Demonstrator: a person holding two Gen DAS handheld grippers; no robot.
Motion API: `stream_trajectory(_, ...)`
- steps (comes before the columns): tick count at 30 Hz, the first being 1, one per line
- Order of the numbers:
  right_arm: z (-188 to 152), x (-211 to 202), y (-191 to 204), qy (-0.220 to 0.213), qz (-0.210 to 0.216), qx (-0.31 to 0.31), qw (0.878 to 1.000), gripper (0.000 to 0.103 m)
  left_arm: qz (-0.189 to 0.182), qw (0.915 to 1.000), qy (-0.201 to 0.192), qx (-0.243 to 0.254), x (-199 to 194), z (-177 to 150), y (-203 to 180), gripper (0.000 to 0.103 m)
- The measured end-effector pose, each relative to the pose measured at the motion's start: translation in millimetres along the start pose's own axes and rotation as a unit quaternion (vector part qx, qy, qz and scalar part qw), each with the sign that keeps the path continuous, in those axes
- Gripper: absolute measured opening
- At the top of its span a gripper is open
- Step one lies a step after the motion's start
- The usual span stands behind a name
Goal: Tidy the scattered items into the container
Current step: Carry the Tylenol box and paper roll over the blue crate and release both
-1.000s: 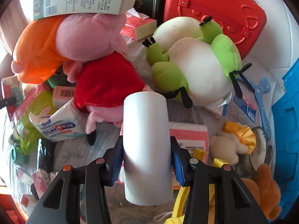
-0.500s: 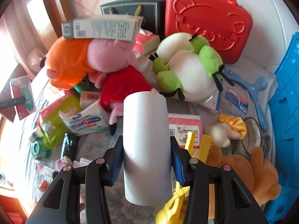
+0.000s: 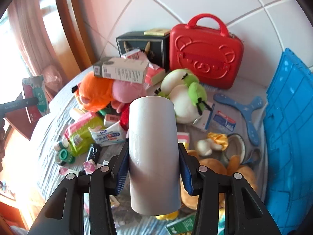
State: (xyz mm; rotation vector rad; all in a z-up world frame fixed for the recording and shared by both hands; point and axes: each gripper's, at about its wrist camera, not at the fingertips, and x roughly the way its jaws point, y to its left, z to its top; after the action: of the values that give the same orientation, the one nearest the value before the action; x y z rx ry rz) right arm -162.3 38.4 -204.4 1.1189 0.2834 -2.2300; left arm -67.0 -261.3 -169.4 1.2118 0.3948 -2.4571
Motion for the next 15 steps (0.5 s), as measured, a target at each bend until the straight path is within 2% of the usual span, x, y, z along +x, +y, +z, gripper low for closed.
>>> stream_trajectory(15,-3,-121,-58,-0.071,0.000,0.018,0.997,0.045,-0.033,0.9978,-0.048,0.031,-66,8,-101,0.018)
